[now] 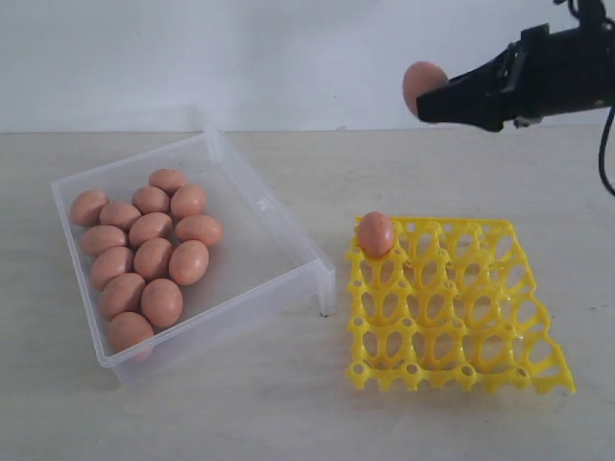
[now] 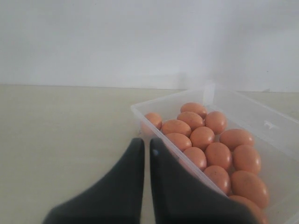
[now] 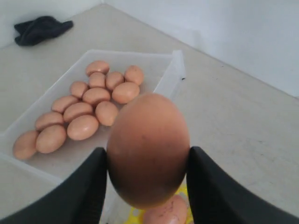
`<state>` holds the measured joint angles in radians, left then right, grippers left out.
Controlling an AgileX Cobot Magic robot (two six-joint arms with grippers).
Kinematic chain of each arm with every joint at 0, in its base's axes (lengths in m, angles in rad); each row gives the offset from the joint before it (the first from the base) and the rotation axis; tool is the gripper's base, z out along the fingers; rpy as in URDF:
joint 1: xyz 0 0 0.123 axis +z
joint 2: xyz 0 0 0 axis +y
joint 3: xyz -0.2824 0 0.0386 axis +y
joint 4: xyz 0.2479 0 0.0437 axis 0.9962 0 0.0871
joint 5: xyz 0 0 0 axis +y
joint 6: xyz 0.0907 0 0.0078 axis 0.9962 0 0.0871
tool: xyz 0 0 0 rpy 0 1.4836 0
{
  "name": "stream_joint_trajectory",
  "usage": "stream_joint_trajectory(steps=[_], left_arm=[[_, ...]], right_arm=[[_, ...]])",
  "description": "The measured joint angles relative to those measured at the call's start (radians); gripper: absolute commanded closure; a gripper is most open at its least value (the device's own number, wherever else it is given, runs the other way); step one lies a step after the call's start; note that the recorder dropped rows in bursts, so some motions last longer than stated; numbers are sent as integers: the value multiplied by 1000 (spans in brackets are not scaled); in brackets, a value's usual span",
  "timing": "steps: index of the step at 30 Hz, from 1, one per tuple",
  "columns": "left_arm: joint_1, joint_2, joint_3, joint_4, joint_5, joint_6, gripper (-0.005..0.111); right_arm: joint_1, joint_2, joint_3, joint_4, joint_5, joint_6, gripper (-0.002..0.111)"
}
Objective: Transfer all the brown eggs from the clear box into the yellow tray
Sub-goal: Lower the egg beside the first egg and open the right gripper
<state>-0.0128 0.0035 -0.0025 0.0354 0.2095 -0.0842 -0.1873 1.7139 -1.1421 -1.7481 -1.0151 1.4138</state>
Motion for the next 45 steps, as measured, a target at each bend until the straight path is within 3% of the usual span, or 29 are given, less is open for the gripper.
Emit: stream_joint_trajectory(steps=[9, 45], left_arm=[[0, 0, 0, 0, 0, 0, 103], [0, 0, 0, 0, 0, 0, 103]], right_arm=[[108, 30, 151, -6, 263, -124, 108], [116, 187, 155, 81, 349, -170, 108]])
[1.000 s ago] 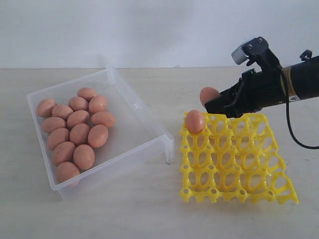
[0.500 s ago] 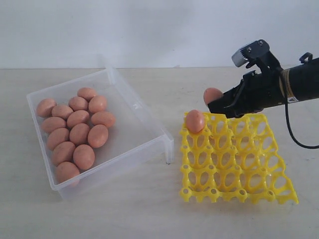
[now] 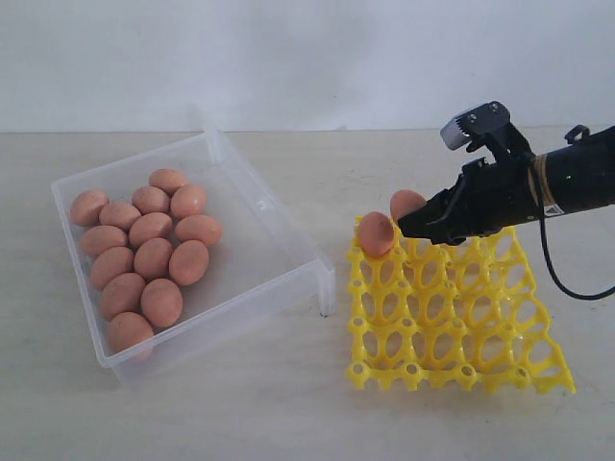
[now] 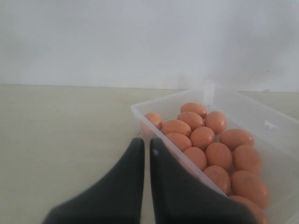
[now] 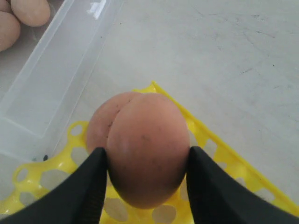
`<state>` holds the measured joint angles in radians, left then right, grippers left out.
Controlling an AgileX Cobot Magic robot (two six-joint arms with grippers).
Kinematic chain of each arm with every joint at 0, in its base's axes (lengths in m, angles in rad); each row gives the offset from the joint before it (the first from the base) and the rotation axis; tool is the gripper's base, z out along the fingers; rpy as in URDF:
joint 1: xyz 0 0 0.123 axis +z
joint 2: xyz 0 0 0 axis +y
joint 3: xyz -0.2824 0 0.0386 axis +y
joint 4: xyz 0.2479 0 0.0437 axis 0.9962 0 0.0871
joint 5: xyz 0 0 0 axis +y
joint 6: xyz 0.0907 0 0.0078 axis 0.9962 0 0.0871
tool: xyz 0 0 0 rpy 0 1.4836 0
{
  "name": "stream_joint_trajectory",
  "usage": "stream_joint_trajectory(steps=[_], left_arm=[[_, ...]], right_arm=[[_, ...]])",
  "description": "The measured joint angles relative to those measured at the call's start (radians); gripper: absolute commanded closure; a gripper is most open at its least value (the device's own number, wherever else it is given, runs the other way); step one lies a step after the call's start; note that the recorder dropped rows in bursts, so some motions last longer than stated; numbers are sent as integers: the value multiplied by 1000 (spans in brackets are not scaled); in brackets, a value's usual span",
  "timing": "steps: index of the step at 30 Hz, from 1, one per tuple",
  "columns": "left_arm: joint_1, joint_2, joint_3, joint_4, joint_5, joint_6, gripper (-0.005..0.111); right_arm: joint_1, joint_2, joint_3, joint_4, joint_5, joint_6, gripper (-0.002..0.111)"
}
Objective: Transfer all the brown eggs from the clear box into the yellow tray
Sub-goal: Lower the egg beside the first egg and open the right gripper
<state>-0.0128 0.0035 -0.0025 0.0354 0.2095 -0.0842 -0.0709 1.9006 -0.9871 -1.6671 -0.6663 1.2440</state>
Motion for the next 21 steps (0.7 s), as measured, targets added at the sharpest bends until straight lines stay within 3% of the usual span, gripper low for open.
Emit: stream_joint_trajectory(steps=[21], left_arm=[[0, 0, 0, 0, 0, 0, 103]], right_arm=[[0, 0, 0, -67, 14, 47, 105]])
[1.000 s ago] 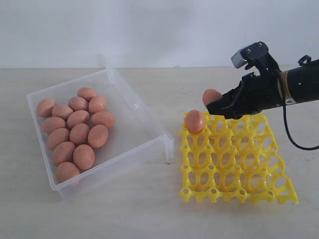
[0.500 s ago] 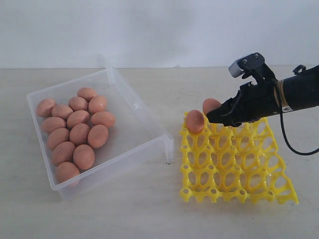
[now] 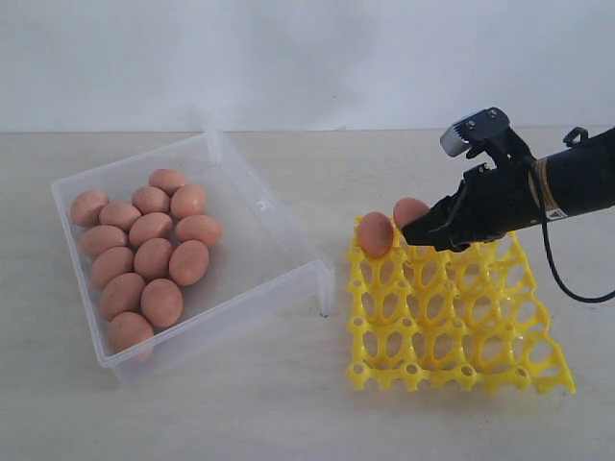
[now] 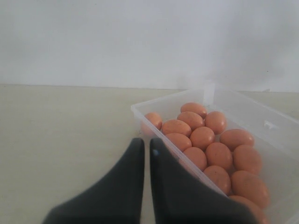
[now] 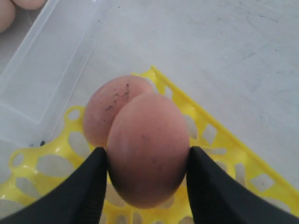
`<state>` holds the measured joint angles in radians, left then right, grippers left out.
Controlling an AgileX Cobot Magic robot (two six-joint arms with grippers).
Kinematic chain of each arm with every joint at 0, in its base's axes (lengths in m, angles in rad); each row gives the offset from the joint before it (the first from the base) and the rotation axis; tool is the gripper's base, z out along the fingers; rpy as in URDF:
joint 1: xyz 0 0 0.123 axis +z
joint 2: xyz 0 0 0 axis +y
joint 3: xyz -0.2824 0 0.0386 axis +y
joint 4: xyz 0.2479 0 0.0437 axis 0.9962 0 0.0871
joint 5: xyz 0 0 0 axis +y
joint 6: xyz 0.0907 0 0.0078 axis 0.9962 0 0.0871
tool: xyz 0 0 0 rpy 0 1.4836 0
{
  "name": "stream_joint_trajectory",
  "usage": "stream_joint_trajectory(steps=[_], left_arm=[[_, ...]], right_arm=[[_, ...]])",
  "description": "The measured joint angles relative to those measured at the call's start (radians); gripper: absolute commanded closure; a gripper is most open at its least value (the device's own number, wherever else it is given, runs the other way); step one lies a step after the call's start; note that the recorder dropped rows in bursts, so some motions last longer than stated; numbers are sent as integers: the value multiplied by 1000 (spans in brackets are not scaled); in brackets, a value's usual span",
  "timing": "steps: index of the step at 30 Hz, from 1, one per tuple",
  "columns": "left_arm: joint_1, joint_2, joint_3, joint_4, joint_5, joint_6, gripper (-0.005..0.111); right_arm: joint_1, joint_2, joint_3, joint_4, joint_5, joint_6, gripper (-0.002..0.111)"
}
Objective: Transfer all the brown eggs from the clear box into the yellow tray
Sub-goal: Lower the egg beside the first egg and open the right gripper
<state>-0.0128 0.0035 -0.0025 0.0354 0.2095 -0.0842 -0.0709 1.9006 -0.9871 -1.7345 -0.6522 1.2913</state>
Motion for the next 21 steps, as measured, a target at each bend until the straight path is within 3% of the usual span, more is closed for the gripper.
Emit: stream_joint_trajectory(steps=[7, 12, 16, 21], left_arm=[[0, 0, 0, 0, 0, 0, 103], [0, 0, 0, 0, 0, 0, 103], [0, 0, 0, 0, 0, 0, 103], [0, 0, 0, 0, 0, 0, 103]], right_arm=[[0, 0, 0, -10, 14, 5, 72], [0, 0, 0, -10, 26, 5, 65], [0, 0, 0, 12, 28, 3, 53], [0, 0, 0, 16, 28, 0, 52]])
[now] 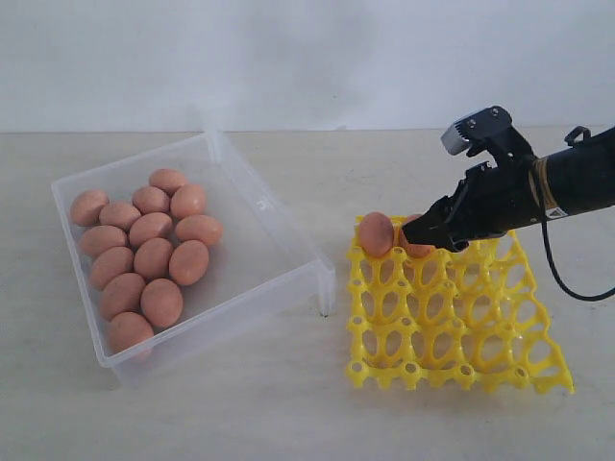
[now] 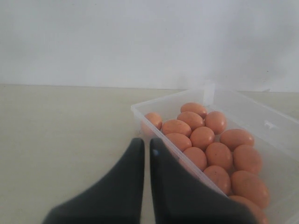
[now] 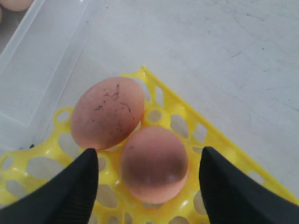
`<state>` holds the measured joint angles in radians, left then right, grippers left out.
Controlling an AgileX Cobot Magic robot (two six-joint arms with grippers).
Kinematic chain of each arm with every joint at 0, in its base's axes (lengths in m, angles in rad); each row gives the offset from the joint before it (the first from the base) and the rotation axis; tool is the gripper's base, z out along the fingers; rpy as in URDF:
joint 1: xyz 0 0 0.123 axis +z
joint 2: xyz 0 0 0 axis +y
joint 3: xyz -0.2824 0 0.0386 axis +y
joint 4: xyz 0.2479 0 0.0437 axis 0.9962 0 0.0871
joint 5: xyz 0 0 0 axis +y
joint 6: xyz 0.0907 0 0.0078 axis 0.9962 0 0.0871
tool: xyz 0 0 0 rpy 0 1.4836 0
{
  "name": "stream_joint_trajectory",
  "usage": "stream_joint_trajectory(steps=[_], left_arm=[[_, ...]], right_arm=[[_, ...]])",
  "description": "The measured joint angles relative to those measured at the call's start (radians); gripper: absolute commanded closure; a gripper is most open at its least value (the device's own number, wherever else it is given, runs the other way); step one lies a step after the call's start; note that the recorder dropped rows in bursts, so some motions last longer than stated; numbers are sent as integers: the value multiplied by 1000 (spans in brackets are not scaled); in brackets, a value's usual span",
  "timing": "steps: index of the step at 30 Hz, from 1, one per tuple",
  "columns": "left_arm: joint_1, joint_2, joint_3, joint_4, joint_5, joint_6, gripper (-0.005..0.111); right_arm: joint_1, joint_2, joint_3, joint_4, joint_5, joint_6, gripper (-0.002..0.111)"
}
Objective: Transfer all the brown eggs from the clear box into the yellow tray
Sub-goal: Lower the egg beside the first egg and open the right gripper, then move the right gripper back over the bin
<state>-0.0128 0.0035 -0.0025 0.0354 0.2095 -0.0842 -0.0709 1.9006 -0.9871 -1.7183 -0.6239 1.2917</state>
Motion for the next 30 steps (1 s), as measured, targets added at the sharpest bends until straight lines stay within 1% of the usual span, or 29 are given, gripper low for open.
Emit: stream_joint_trajectory(steps=[5, 10, 12, 13, 15, 18, 23, 25, 26, 27, 28, 29, 30], left_arm=[[0, 0, 0, 0, 0, 0, 103], [0, 0, 0, 0, 0, 0, 103], [0, 0, 0, 0, 0, 0, 103], [0, 0, 0, 0, 0, 0, 103], [0, 0, 0, 0, 0, 0, 103], [0, 0, 0, 0, 0, 0, 103], [0, 0, 0, 0, 0, 0, 103], [0, 0, 0, 0, 0, 0, 103], [0, 0, 0, 0, 0, 0, 103], [0, 0, 0, 0, 0, 0, 103], [0, 0, 0, 0, 0, 0, 103], [0, 0, 0, 0, 0, 0, 103], [0, 0, 0, 0, 0, 0, 103]], right_arm=[[0, 0, 0, 5, 0, -2, 52], [0, -3, 0, 53, 0, -2, 52], [0, -19, 0, 77, -7, -2, 55], [0, -31, 0, 87, -15, -2, 59], [0, -76, 0, 107, -36, 1, 73], [0, -159, 0, 119, -70, 46, 109], [2, -304, 0, 123, -141, 55, 108], [37, -388, 0, 138, -157, 51, 108], [91, -447, 0, 140, -159, 34, 108], [120, -472, 0, 128, -155, 14, 108], [219, -535, 0, 51, -101, -38, 108], [266, -566, 2, 27, -59, -59, 108], [389, -621, 19, -7, 89, -126, 108]])
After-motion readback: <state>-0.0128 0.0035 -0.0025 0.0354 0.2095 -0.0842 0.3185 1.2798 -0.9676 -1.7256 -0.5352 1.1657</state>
